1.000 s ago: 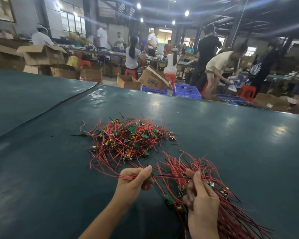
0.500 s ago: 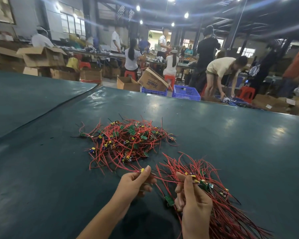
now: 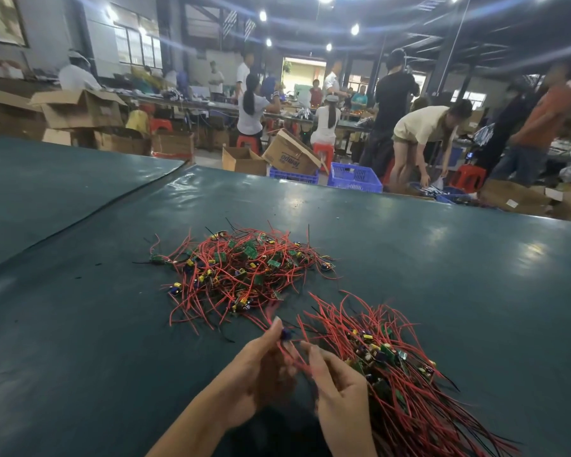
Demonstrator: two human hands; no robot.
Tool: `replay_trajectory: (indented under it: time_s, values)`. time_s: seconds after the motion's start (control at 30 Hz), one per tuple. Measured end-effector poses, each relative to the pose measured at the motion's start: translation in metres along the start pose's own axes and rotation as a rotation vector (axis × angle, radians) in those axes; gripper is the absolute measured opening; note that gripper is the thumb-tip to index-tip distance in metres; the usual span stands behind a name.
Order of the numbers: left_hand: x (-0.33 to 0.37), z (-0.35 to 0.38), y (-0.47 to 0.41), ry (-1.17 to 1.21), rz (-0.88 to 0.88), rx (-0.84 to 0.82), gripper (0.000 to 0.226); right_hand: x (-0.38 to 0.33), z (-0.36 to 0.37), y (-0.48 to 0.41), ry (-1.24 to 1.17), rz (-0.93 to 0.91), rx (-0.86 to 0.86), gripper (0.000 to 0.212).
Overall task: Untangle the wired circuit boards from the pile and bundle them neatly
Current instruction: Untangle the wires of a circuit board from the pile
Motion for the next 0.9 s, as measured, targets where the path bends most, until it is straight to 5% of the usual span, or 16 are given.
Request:
replay_trajectory:
  time_s: [0.23,0.4,0.57,0.77,0.9]
  values:
    - [-0.010,0.002,0.009,-0.286,-0.148,-0.309,0.046,-0.007,0.004,0.002,-0.095,0.237,-0.083,0.036]
    - [-0.009,0.002,0.007,-0.283,-0.162,-0.265,0.047,-0.010,0.000,0.001,-0.194,0.305,-0.038,0.024]
    - [-0.009,0.004,-0.002,-0.227,-0.260,-0.018,0.055,-0.001,-0.004,-0.004,-0.264,0.256,0.171,0.010]
    - [-0.017,0.007,0.001,-0.479,0.026,-0.074,0.019,-0.006,-0.009,-0.003,-0.230,0.177,0.275,0.013]
    - [-0.020,0.015,0.003,-0.560,0.247,-0.074,0.033,-0.008,-0.009,-0.002,-0.193,0.174,0.259,0.017]
Point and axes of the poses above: each hand's wrist, its own y-axis away from the middle knuckle, its own z-axis out of the palm, x = y × z, the point moved 1 cm from there along -y, towards the middle knuckle, and after that the axes turned 4 degrees about x, right-handed, at the moved point
